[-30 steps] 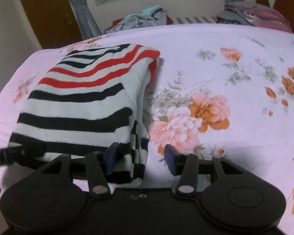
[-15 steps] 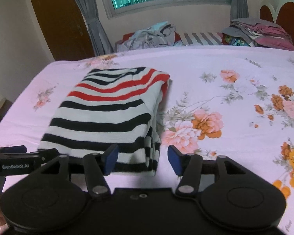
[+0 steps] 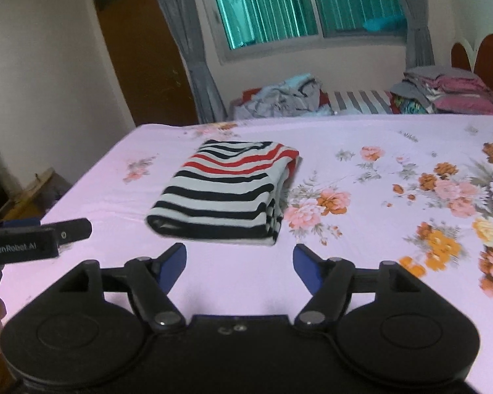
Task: Fold small clothes
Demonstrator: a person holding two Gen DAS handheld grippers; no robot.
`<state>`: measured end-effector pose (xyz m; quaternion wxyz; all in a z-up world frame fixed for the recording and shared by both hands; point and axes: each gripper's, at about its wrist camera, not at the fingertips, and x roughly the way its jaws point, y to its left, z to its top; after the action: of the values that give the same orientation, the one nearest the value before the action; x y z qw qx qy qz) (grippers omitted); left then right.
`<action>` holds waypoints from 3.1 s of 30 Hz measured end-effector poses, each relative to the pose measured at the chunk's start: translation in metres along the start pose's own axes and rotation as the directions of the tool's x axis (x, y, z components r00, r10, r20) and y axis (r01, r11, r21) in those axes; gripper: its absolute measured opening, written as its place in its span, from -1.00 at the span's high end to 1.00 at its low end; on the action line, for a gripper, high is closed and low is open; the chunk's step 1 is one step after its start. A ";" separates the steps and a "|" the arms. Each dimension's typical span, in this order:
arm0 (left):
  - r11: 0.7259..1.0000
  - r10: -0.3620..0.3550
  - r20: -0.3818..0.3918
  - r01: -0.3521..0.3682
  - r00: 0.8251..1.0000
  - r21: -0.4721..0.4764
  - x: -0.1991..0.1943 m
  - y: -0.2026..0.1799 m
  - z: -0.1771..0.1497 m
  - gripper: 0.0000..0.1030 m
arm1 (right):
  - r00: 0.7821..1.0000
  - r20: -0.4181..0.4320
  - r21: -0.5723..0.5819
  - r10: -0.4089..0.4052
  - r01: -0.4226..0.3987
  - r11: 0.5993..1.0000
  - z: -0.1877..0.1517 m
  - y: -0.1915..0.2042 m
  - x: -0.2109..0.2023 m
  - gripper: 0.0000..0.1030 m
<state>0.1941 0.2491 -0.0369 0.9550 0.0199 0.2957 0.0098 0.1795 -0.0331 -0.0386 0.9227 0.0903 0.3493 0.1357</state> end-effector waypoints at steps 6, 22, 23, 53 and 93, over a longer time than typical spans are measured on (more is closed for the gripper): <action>0.990 0.087 0.086 -0.095 0.993 0.099 -0.075 -0.007 -0.020 -1.00 | 0.998 0.058 -0.055 0.010 -0.007 0.998 -0.014 0.017 -0.078 -0.74; 0.999 0.026 0.015 -0.026 1.000 0.018 -0.157 -0.013 -0.027 -1.00 | 0.980 0.151 0.036 -0.128 0.124 0.992 -0.023 0.045 -0.169 -0.99; 1.000 0.026 0.013 -0.026 1.000 0.013 -0.158 -0.014 -0.028 -1.00 | 0.980 0.156 0.034 -0.127 0.123 0.992 -0.023 0.045 -0.170 -0.99; 0.996 0.065 0.013 -0.064 0.998 -0.066 -0.161 0.011 -0.020 -1.00 | 0.978 0.160 -0.001 -0.131 0.133 0.991 -0.022 0.064 -0.166 -0.99; 0.992 0.093 0.006 -0.092 0.996 -0.082 -0.159 0.018 -0.023 -1.00 | 0.984 0.134 -0.001 -0.114 0.115 0.993 -0.019 0.061 -0.152 -0.99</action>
<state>0.0499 0.2633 0.0346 0.9550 -0.0056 0.2891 0.0659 0.0462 -0.0211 0.0573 0.9508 0.0750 0.2905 0.0776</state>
